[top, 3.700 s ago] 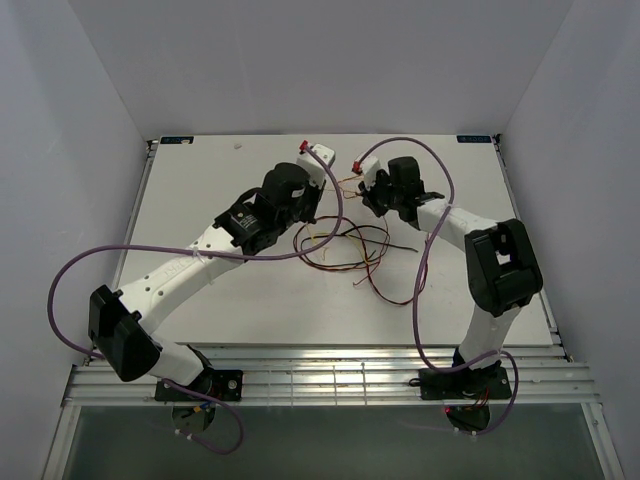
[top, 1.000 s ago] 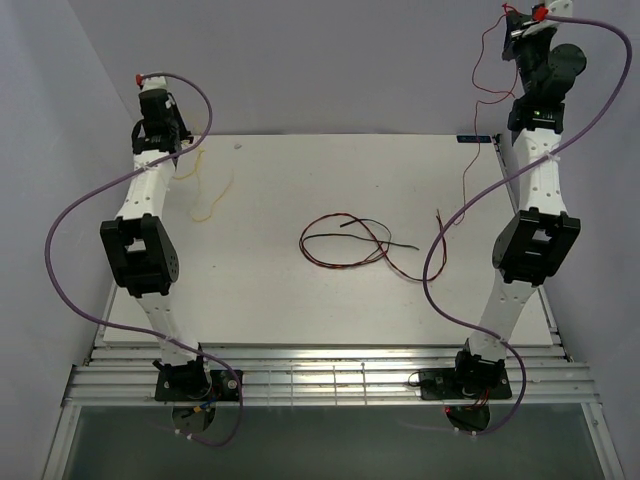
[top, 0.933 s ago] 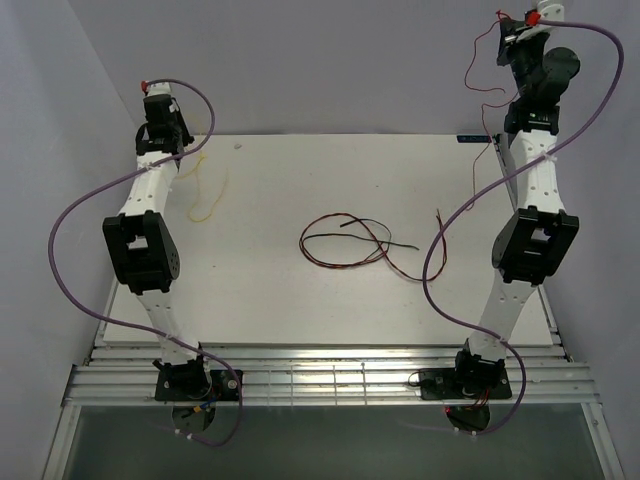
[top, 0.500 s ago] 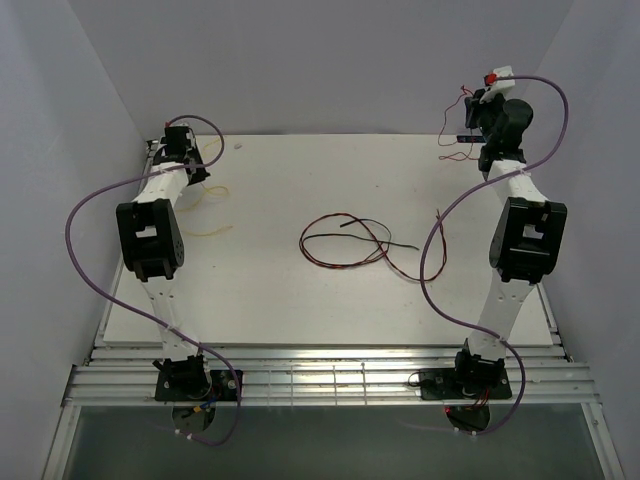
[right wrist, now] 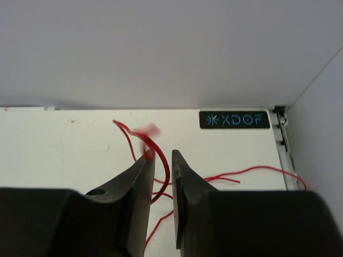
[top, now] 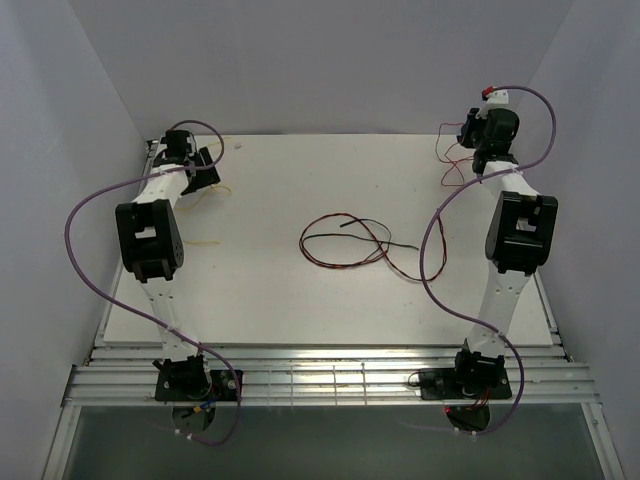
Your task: Untangle the cables
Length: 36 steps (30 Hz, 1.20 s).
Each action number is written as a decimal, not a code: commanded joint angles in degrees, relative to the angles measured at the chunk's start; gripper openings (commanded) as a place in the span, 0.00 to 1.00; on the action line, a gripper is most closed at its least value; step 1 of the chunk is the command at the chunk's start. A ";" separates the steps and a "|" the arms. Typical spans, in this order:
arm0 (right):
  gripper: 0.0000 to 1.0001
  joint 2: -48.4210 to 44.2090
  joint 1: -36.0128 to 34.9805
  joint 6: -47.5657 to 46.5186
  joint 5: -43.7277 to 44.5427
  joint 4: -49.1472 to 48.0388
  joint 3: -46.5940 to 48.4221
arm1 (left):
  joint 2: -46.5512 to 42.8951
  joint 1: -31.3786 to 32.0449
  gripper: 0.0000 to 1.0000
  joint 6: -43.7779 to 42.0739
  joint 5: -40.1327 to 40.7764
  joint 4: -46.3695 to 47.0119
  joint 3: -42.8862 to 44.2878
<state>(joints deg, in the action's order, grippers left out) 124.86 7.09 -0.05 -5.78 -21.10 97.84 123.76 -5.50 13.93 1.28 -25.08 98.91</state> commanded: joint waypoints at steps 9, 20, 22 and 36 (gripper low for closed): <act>0.54 3.90 -1.29 0.32 -2.22 29.00 10.70 | -11.96 2.42 0.98 -1.54 -8.40 0.65 -0.30; 0.90 -15.33 -2.08 -3.19 5.17 38.50 3.51 | -18.64 12.51 0.98 -3.65 -3.66 0.21 -3.02; 0.90 -20.84 -2.43 -3.37 5.60 39.64 0.70 | -20.40 14.02 0.98 -3.83 -4.52 0.38 -3.99; 0.90 -54.62 -8.94 -1.98 -17.30 4.14 -40.68 | -32.09 20.88 0.98 0.56 -6.55 5.65 -19.19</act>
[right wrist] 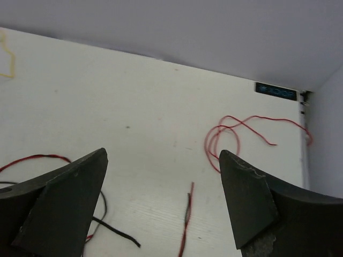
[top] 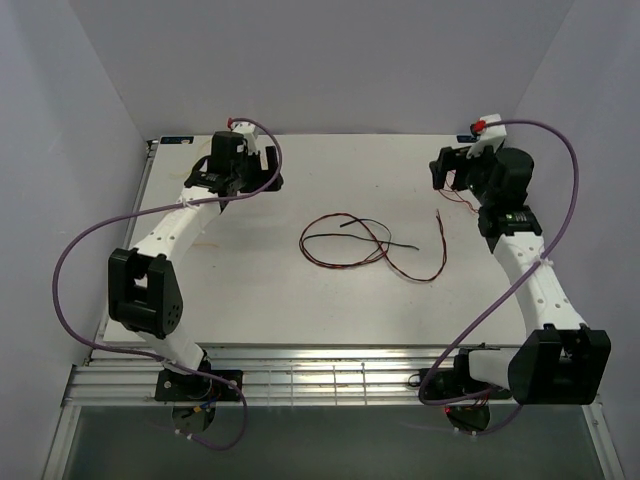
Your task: Untangle the cables
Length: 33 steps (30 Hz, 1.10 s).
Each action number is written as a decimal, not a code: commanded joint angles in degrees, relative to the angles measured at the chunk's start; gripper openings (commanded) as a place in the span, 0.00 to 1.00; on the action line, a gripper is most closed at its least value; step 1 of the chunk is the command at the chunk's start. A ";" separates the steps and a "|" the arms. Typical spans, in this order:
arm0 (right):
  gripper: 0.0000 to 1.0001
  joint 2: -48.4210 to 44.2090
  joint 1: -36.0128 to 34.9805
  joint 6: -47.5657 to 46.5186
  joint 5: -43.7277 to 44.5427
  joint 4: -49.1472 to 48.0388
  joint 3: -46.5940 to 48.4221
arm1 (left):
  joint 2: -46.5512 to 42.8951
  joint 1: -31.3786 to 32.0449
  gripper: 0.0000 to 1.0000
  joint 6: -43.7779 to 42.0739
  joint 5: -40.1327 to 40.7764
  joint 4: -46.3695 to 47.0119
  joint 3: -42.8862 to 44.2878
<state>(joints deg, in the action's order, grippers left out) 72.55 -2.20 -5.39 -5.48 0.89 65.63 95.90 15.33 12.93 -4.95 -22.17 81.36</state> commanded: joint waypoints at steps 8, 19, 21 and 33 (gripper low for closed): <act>0.90 10.40 -7.63 8.83 -9.78 0.68 -2.45 | -9.85 0.05 0.98 5.35 0.38 6.09 -10.94; 0.93 34.12 -15.47 14.35 10.39 9.13 5.99 | -10.56 0.31 0.98 8.96 1.61 7.06 -14.39; 0.95 36.24 -15.91 14.09 10.75 11.31 7.23 | -10.47 0.31 0.98 8.78 1.70 6.88 -14.30; 0.08 34.86 -17.84 13.39 9.61 10.98 3.11 | -10.55 0.31 0.98 9.04 2.40 6.79 -14.83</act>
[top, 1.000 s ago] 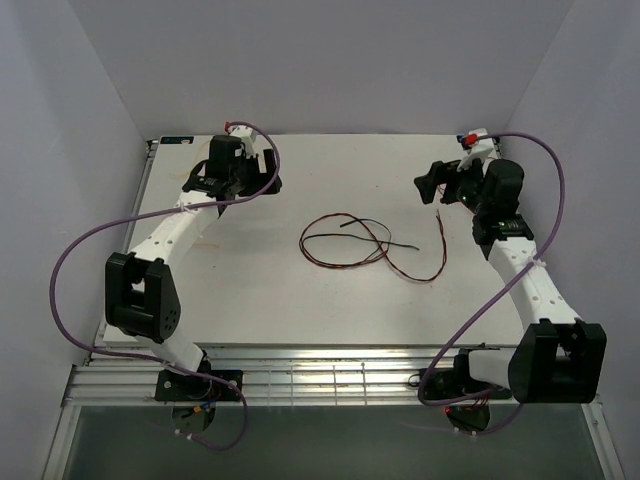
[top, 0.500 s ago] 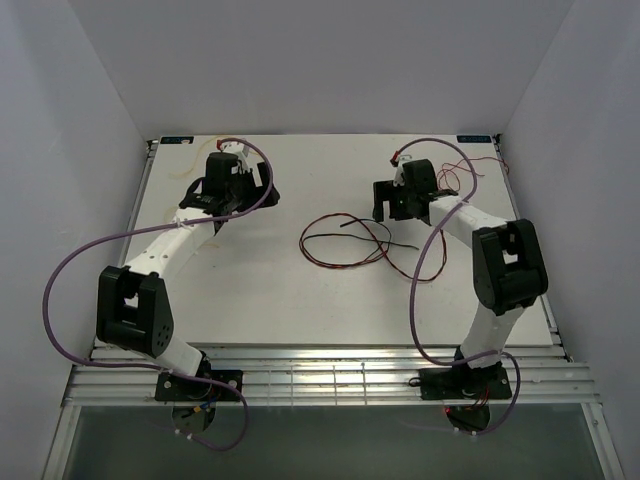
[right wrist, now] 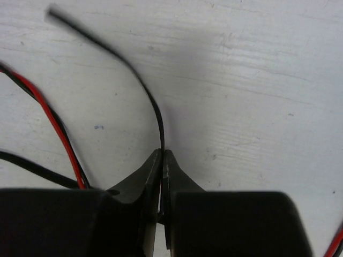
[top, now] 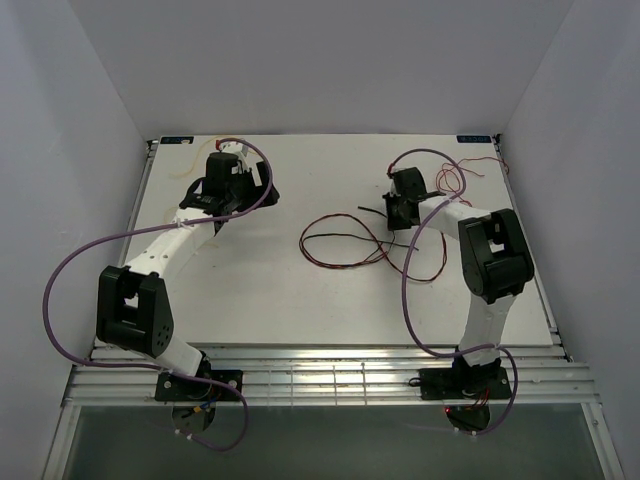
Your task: Untangle the cables
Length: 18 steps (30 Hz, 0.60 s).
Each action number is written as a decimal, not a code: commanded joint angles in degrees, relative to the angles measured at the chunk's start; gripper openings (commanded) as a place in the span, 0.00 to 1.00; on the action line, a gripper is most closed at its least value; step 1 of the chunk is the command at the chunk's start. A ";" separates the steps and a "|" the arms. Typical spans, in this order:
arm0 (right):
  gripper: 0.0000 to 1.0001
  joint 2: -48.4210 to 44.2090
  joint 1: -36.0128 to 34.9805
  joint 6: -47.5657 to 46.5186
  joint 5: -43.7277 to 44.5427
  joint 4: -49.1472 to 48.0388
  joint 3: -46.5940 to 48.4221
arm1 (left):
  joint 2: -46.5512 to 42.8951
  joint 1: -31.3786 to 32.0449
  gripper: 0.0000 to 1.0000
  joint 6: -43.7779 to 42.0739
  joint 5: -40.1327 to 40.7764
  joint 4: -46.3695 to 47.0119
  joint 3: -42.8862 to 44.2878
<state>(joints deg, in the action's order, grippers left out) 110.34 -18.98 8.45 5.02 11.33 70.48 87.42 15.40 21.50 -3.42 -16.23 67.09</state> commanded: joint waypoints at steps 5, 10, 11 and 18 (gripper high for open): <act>0.08 -10.13 -2.72 -5.18 -1.24 -1.40 -3.33 | -1.90 0.25 0.98 0.83 -0.09 0.93 -0.64; 0.08 -24.78 -8.60 -14.31 -0.53 -4.21 -4.21 | -1.81 0.33 0.98 1.35 -1.67 1.55 -0.99; 0.08 -26.92 -9.75 -15.64 -0.19 -4.47 -4.03 | -1.90 0.33 0.98 1.36 -2.37 1.64 -1.08; 0.08 -38.71 -19.86 -20.84 3.69 -5.00 1.15 | -2.95 0.68 0.98 1.71 -6.06 3.31 -1.70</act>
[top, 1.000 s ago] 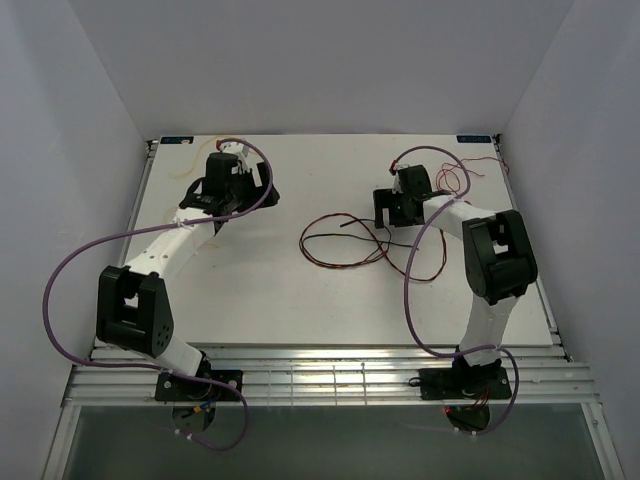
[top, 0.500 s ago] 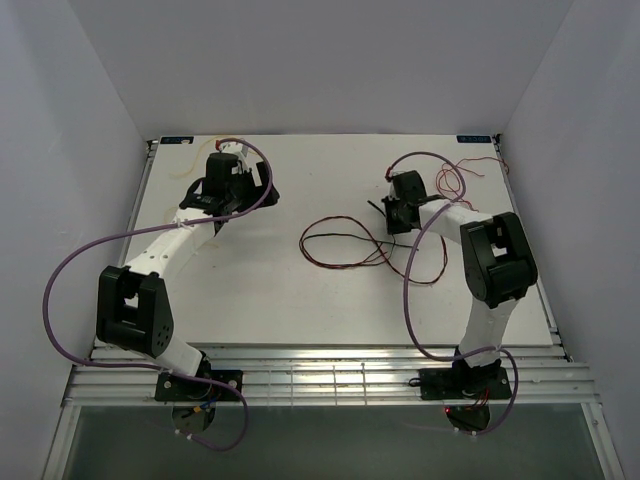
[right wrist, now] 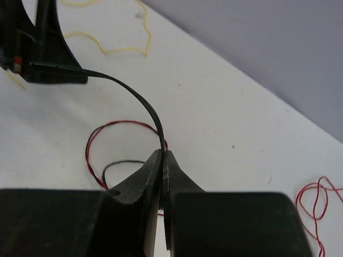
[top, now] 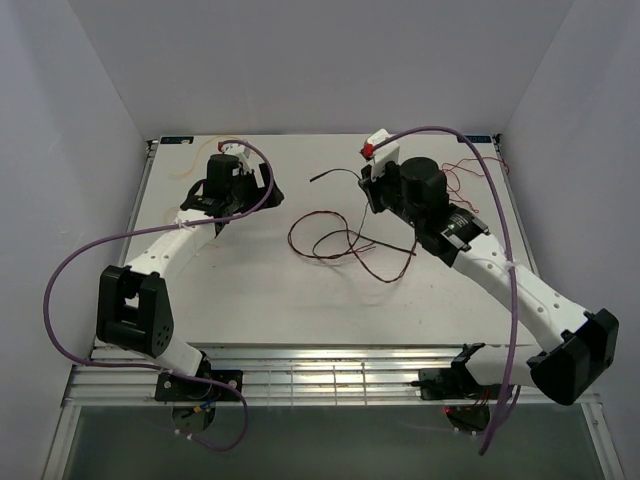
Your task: Untangle the cables
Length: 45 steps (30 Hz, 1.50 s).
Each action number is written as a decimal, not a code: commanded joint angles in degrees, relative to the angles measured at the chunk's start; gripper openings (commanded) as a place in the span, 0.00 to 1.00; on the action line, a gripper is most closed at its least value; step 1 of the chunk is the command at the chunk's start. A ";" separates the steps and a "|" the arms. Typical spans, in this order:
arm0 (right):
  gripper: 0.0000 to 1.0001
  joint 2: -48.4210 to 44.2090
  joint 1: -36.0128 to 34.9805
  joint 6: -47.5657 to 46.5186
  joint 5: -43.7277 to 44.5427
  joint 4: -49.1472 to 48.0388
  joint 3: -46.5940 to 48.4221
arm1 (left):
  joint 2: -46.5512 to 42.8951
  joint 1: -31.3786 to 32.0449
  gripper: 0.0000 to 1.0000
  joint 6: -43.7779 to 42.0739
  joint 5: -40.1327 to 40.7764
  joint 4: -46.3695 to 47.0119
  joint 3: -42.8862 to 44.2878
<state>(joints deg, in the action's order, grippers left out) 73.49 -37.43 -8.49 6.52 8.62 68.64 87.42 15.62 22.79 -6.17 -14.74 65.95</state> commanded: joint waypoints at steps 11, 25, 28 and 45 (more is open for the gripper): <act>0.08 -4.06 -2.82 -7.76 0.59 -11.92 17.04 | -10.68 0.73 0.98 1.29 -9.91 6.48 -6.45; 0.08 15.17 -2.74 -23.84 13.50 -25.66 50.78 | -8.23 1.08 0.98 0.77 -9.12 5.69 -7.07; 0.08 21.41 -1.34 -27.89 15.54 -27.34 59.04 | -7.44 1.17 0.98 0.24 -9.03 5.16 -6.37; 0.08 38.02 15.63 -21.48 -3.01 -46.85 59.85 | -2.79 1.17 0.98 -1.87 -5.34 1.74 -3.20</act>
<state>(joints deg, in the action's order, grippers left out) 108.71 -21.50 -30.39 7.90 -31.11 128.77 83.13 16.62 22.22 -13.19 -11.16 59.92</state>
